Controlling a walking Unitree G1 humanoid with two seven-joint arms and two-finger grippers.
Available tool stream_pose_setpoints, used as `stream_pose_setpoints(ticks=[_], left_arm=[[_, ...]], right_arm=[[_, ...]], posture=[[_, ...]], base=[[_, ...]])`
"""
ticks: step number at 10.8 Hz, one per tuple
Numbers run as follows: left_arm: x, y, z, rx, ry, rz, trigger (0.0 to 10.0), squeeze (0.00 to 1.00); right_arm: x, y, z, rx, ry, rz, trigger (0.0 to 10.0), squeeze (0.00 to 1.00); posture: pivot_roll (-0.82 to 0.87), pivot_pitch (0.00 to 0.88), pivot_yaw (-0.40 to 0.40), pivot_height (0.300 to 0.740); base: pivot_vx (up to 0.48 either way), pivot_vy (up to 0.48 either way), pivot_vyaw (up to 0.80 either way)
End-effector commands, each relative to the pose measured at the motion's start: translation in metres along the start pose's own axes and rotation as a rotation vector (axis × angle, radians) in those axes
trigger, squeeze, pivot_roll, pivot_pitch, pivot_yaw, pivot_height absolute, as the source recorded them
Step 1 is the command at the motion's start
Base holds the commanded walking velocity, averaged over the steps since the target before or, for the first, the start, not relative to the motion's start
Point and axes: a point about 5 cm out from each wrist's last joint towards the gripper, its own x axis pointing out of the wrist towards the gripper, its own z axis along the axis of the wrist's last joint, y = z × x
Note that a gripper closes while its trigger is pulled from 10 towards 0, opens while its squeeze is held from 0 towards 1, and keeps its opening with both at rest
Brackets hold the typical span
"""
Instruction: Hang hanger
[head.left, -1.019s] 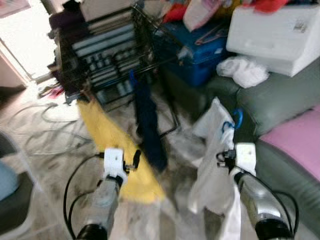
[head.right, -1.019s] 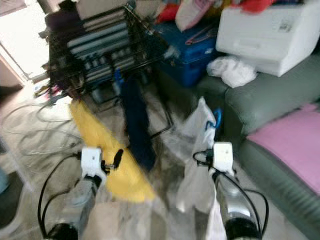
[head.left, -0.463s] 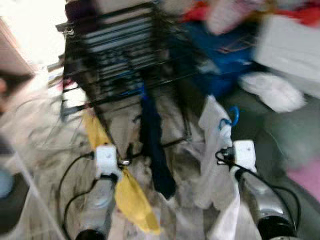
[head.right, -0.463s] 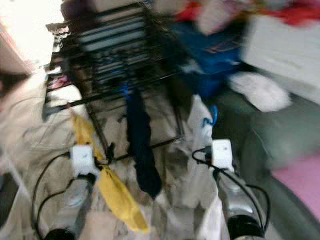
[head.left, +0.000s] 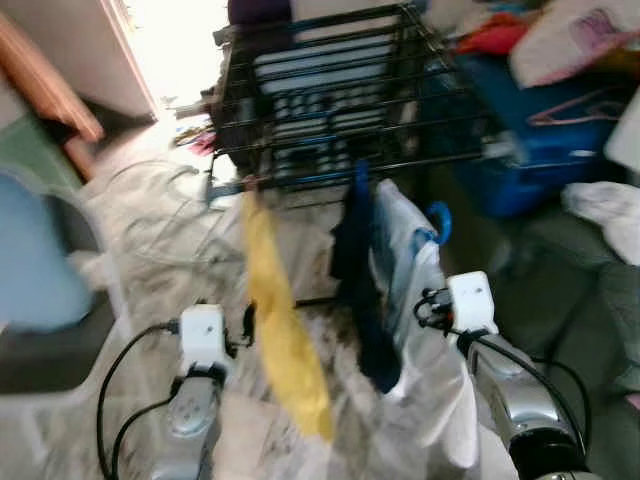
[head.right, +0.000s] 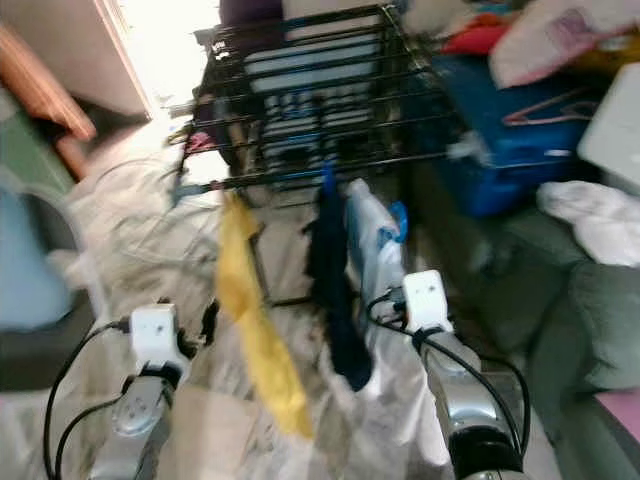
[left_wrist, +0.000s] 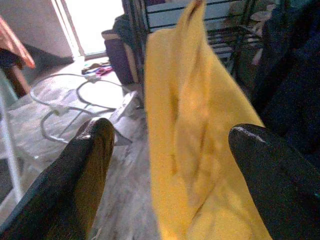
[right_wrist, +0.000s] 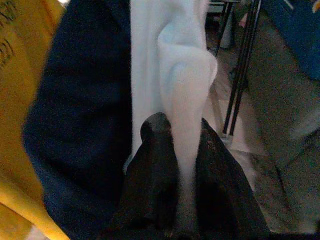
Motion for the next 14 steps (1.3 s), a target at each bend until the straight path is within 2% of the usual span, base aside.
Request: stream_pose_setpoints(ticks=[1,3,4,6,9,12,14], left_arm=[[0.0,0.008,0.0,0.012,0.012,0.015,10.0,0.0],[-0.001,0.009,0.002,-0.003,0.024,-0.005,10.0,0.0],[-0.001,0.008,0.002,-0.002,0.034,-0.01,10.0,0.0],[-0.002,0.005,0.003,0.0,0.042,-0.028,10.0,0.0],[-0.008,0.008,0.004,0.002,0.044,-0.031,10.0,0.0],[-0.02,0.013,0.004,0.016,0.069,-0.028,10.0,0.0],[-0.03,0.016,0.006,0.018,0.076,-0.043,10.0,0.0]], right_arm=[[0.008,0.007,0.02,0.016,-0.068,-0.001,10.0,0.0],[0.01,0.004,0.024,0.089,-0.087,-0.079,10.0,0.0],[0.014,-0.001,0.027,0.093,-0.076,-0.114,10.0,0.0],[0.025,-0.019,0.05,0.111,-0.102,-0.173,10.0,0.0],[0.032,-0.039,0.068,0.054,-0.083,-0.165,10.0,0.0],[0.042,-0.049,0.086,0.051,-0.02,-0.104,10.0,0.0],[0.045,-0.052,0.104,0.007,-0.035,-0.088,10.0,0.0]], posture=[[-0.13,0.0,0.156,0.74],[-0.13,0.0,0.161,0.74],[-0.13,0.0,0.161,0.74],[-0.12,0.0,0.164,0.74],[-0.09,0.0,0.16,0.74],[-0.04,0.013,0.159,0.74],[0.0,0.038,0.17,0.74]], base=[[0.0,0.0,0.41],[0.0,0.0,0.0],[0.0,0.0,0.0],[0.0,0.0,0.0],[0.0,0.0,0.0],[0.0,0.0,0.0],[0.0,0.0,0.0]])
